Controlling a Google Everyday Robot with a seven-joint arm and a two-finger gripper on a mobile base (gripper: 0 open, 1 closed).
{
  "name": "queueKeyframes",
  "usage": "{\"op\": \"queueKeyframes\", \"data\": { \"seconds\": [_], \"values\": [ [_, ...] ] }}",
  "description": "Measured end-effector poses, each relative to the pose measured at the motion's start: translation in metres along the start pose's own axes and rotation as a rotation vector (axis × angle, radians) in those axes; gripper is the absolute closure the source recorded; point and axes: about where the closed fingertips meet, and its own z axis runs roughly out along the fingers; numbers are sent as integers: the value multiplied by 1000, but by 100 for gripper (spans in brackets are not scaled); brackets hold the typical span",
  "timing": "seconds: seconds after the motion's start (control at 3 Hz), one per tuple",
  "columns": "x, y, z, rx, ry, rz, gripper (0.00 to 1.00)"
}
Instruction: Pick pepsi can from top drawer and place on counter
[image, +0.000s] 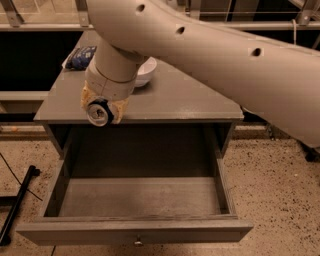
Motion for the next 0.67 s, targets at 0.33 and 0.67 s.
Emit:
{"op": "queueKeyframes", "data": {
  "seconds": [0.33, 0.67],
  "values": [
    [2, -27, 18, 46, 55, -57, 100],
    [17, -49, 24, 74, 99, -87, 98]
  ]
}}
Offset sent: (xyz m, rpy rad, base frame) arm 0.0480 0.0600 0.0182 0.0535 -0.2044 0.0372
